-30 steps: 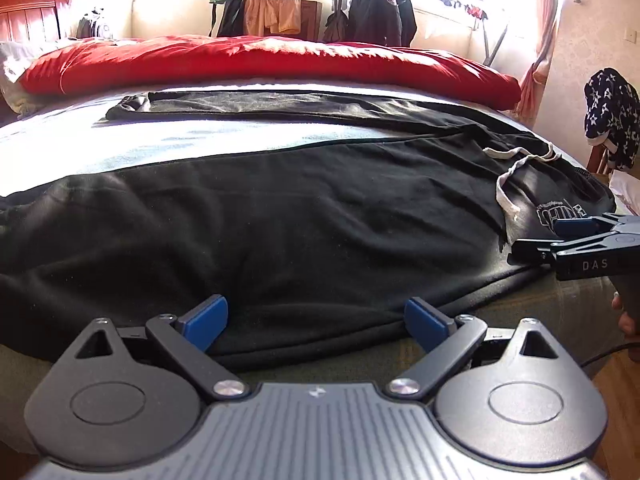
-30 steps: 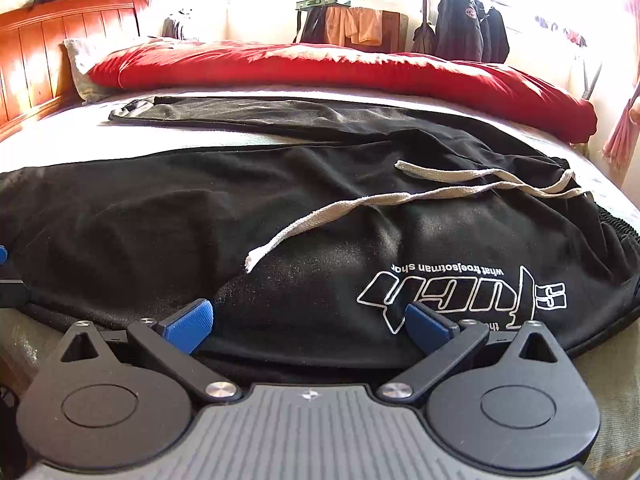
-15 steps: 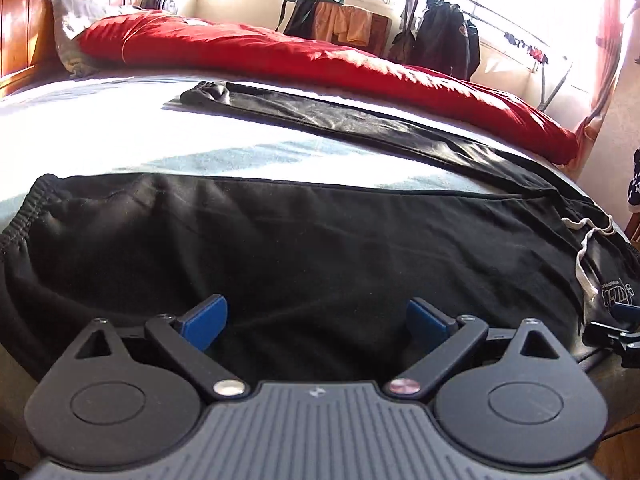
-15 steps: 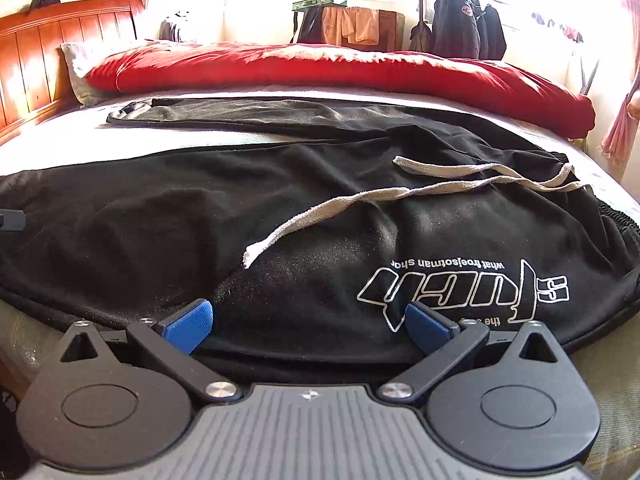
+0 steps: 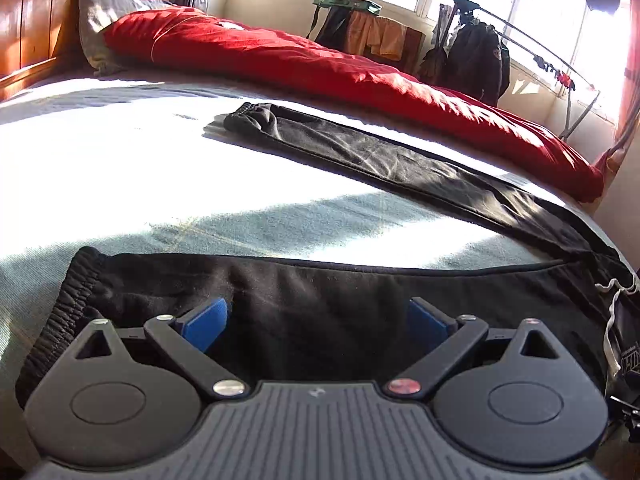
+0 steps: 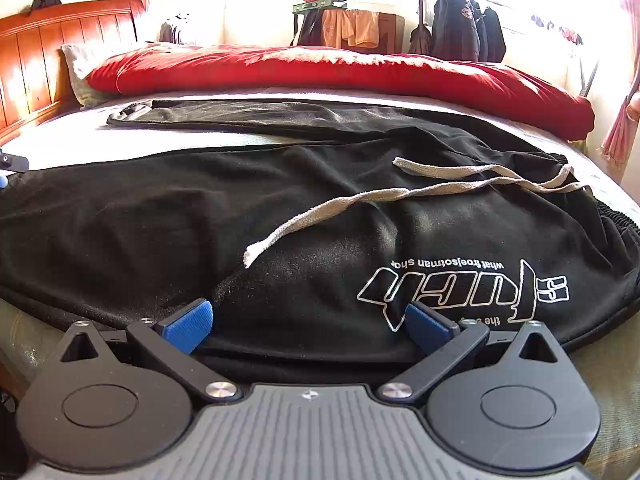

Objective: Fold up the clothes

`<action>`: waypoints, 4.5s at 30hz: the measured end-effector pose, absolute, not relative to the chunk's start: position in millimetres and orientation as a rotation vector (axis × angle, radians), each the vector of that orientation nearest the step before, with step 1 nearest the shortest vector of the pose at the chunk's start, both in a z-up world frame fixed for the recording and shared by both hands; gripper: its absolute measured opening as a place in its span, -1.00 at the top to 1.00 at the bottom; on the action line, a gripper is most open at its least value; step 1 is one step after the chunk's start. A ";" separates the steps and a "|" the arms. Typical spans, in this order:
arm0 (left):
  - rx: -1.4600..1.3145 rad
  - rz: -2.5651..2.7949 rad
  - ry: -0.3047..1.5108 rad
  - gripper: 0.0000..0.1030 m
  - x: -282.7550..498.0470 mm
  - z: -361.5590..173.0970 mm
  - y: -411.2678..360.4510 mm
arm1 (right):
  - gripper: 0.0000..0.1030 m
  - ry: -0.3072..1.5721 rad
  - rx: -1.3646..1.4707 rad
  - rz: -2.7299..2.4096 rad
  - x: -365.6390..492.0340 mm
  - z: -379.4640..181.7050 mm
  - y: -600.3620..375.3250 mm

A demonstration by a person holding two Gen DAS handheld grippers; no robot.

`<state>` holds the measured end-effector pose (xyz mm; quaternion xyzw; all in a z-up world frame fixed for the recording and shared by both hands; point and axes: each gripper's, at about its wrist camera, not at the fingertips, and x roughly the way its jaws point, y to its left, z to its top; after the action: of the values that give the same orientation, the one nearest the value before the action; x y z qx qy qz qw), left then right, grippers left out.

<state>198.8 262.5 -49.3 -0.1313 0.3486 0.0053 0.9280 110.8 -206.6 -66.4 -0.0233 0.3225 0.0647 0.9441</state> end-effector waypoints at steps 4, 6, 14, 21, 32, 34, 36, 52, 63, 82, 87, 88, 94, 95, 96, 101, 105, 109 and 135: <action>-0.348 0.083 0.724 -0.87 199.2 -53.7 293.3 | -1.00 0.658 -0.045 0.141 110.9 -66.4 -208.4; -0.342 0.136 0.722 -0.87 192.1 -46.0 296.9 | -1.00 0.656 -0.045 0.139 110.9 -66.8 -208.2; -0.354 -0.018 0.737 -0.87 160.6 -39.9 272.1 | -1.00 0.650 -0.046 0.133 110.9 -68.3 -207.1; -0.305 0.102 0.766 -0.87 130.6 -45.3 278.4 | -1.00 0.644 -0.044 0.129 110.6 -68.8 -207.0; -0.290 0.002 0.810 -0.92 119.7 -50.6 254.2 | -1.00 0.628 -0.041 0.126 107.9 -70.0 -207.4; -0.268 0.079 0.827 -0.92 115.6 -54.7 261.0 | -1.00 0.628 -0.040 0.129 107.9 -70.0 -207.8; -0.279 0.087 0.809 -0.92 109.1 -48.7 265.1 | -1.00 0.626 -0.040 0.128 107.7 -70.2 -207.7; -0.132 -0.031 0.771 -0.92 121.2 -43.4 214.3 | -1.00 0.593 -0.013 0.190 96.4 -53.2 -220.4; -0.016 -0.190 0.769 -0.92 176.0 -49.8 157.0 | -1.00 0.658 0.023 0.096 140.5 -48.9 -256.9; -0.072 -0.232 0.820 -0.93 246.9 12.8 85.5 | -1.00 0.742 0.154 -0.057 208.9 -3.1 -376.9; -0.115 -0.226 0.873 -0.93 259.5 3.6 73.5 | -1.00 0.808 0.181 -0.035 230.3 -20.7 -388.0; -0.123 -0.220 0.888 -0.93 261.6 -0.6 72.3 | -1.00 0.826 0.187 -0.037 234.0 -25.0 -390.8; -0.177 -0.080 1.016 -0.93 264.3 -41.3 82.8 | -1.00 0.904 0.185 -0.024 245.9 -45.0 -401.1; -0.176 -0.043 1.028 -0.93 263.0 -45.4 85.5 | -1.00 0.909 0.172 -0.017 246.3 -45.9 -400.3; -0.175 -0.028 1.027 -0.93 261.4 -45.1 86.0 | -1.00 0.915 0.160 -0.011 246.8 -46.5 -399.5; -0.200 -0.135 0.984 -0.93 271.5 -27.4 61.8 | -1.00 0.937 0.159 0.002 249.8 -48.9 -401.2; -0.164 -0.348 0.954 -0.93 293.5 -18.2 6.2 | -1.00 0.945 0.157 -0.009 251.0 -48.7 -400.0; -0.101 -0.539 0.931 -0.93 308.3 -21.3 -53.1 | -1.00 0.937 0.156 -0.007 249.8 -48.9 -400.2; -0.173 -0.482 1.060 -0.93 248.9 -42.7 -10.8 | -1.00 0.930 0.134 0.006 248.4 -48.2 -398.6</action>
<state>248.9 -10.8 -42.7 -0.0817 0.4998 -0.2273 0.8318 248.4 -398.6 -48.2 0.0646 0.4479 0.0028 0.8918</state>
